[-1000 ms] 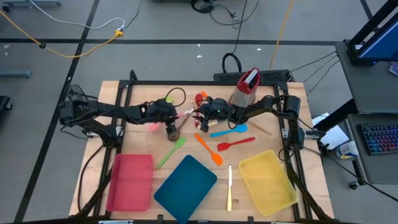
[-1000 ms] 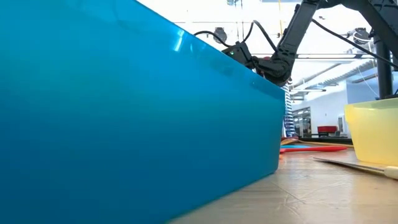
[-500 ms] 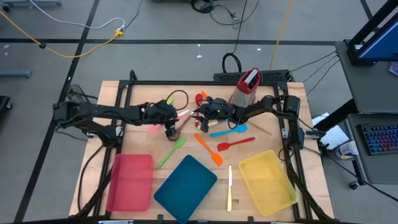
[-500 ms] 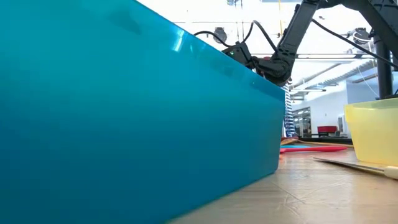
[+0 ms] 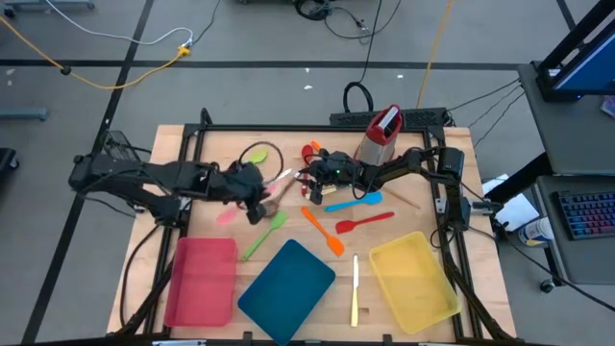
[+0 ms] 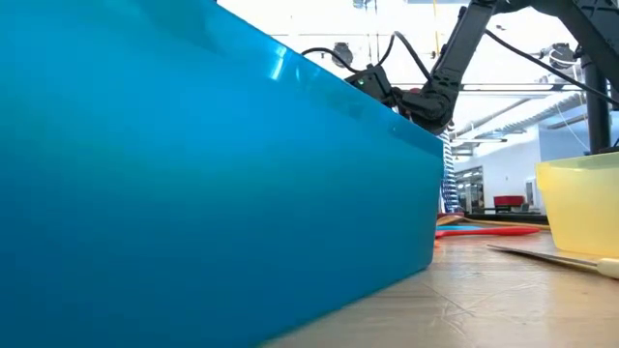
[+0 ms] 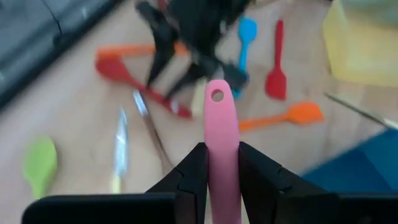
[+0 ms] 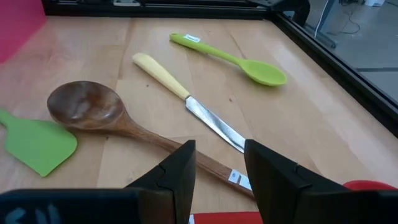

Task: Pick & Place Kitchen Items
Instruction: Put the pink spatula into the pink bin

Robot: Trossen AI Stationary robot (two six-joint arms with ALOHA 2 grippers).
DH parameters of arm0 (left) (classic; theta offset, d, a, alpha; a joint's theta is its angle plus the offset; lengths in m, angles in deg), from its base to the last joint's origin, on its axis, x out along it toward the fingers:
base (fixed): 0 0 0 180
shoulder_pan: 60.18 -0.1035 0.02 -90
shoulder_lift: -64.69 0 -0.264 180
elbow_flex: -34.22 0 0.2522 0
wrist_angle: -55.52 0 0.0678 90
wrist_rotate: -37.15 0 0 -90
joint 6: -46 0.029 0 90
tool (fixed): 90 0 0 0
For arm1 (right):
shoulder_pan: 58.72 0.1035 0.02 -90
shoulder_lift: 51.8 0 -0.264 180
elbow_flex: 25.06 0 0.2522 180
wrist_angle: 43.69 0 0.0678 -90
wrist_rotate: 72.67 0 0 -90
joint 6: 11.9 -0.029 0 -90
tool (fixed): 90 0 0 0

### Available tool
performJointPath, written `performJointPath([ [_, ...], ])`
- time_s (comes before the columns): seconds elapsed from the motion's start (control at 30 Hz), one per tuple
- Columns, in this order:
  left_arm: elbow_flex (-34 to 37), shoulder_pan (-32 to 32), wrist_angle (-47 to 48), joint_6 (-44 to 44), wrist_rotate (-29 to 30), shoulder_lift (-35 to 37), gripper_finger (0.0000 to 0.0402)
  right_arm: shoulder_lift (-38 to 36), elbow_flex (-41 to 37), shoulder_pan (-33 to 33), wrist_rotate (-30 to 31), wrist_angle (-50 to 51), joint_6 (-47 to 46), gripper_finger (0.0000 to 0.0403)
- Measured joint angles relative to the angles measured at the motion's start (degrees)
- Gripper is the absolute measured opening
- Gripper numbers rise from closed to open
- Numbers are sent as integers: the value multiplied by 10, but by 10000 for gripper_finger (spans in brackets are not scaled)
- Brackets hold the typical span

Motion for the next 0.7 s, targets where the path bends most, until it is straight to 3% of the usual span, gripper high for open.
performJointPath([
  [0.2, -2, 83, 86, -258, -25, -15, 76, 0, 0, 0, 0, 0, 0, 130],
  [0.53, -2, 243, 154, -563, -46, -73, 76, 0, 0, 0, 0, 3, -20, 130],
  [0.7, -2, 292, 238, -691, -120, -124, 76, 0, 0, 0, 0, 3, -20, 130],
])
